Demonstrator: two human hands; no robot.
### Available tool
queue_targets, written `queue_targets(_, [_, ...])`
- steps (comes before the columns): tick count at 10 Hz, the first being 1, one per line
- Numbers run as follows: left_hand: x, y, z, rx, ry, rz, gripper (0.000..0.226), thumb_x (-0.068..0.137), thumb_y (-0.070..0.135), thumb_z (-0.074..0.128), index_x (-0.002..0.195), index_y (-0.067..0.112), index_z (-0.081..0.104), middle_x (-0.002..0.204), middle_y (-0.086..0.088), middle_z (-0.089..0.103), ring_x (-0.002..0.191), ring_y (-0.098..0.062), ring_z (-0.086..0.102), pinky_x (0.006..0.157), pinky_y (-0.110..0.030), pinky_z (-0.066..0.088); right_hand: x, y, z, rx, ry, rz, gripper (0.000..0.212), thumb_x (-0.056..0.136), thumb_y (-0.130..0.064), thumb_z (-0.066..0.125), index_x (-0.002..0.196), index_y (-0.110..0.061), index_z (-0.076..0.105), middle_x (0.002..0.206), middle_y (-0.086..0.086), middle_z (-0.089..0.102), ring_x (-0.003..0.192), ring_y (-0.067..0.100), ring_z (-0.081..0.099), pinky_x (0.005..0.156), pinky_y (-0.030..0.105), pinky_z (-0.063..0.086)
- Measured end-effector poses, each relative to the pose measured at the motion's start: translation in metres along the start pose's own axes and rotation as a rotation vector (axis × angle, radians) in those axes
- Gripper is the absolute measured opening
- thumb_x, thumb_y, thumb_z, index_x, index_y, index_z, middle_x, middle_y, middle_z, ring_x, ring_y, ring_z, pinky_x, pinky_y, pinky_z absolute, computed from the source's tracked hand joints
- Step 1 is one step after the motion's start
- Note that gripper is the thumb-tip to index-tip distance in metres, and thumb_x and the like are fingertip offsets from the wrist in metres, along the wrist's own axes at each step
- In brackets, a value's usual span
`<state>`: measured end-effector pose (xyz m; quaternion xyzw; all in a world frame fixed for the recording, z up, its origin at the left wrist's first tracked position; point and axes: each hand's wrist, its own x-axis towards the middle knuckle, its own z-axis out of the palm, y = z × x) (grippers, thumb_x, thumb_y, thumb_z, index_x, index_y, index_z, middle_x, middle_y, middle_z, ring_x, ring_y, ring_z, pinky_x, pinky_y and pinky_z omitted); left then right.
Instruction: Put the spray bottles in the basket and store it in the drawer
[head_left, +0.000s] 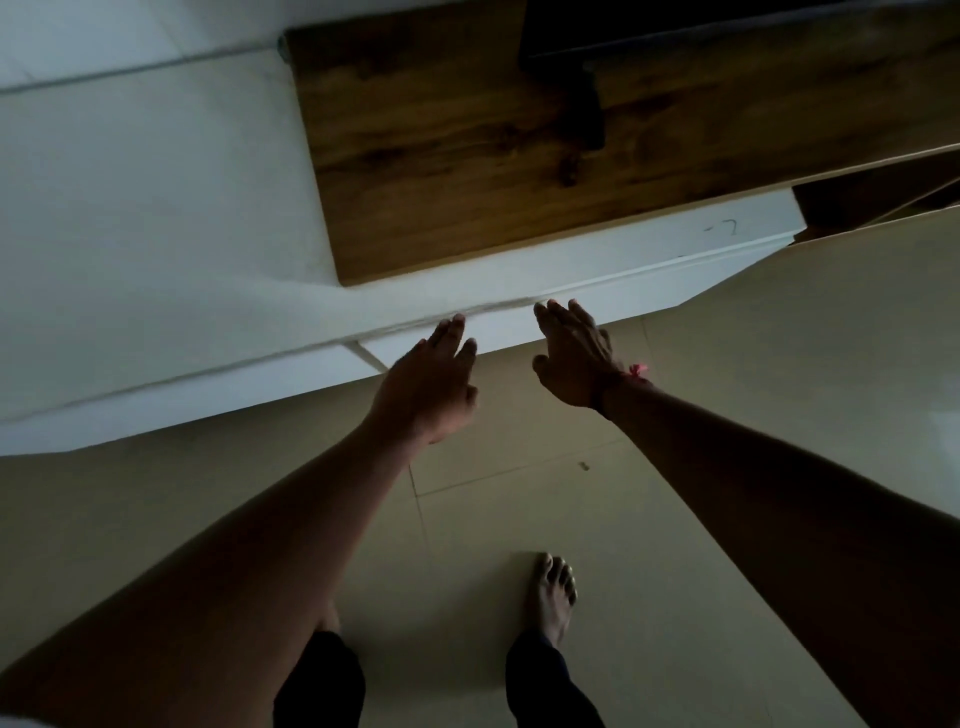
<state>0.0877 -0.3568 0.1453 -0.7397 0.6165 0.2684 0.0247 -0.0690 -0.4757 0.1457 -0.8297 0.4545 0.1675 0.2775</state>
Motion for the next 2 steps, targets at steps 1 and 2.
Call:
queue_targets(1, [-0.011, -0.013, -0.044, -0.016, 0.160, -0.013, 0.063, 0.092, 0.030, 0.048, 0.150, 0.011, 0.030, 0.158, -0.013, 0.029, 0.144, -0.026, 0.030, 0.111, -0.040, 0.035, -0.008, -0.022, -0.025, -0.046, 0.163, -0.108, 0.060, 0.093, -0.029, 0.052, 0.147, -0.016, 0.029, 0.155, 0.008, 0.032, 0.146, 0.029, 0.016, 0.112, 0.049, 0.025])
queue_targets(2, [-0.026, -0.039, -0.083, 0.073, 0.260, -0.045, 0.063, 0.086, 0.030, 0.052, 0.144, 0.008, 0.036, 0.141, -0.019, 0.047, 0.128, -0.033, 0.047, 0.099, -0.044, 0.045, -0.014, -0.051, -0.052, -0.113, 0.243, -0.197, 0.062, 0.094, -0.043, 0.049, 0.147, -0.016, 0.030, 0.156, 0.011, 0.027, 0.147, 0.030, 0.016, 0.112, 0.049, 0.026])
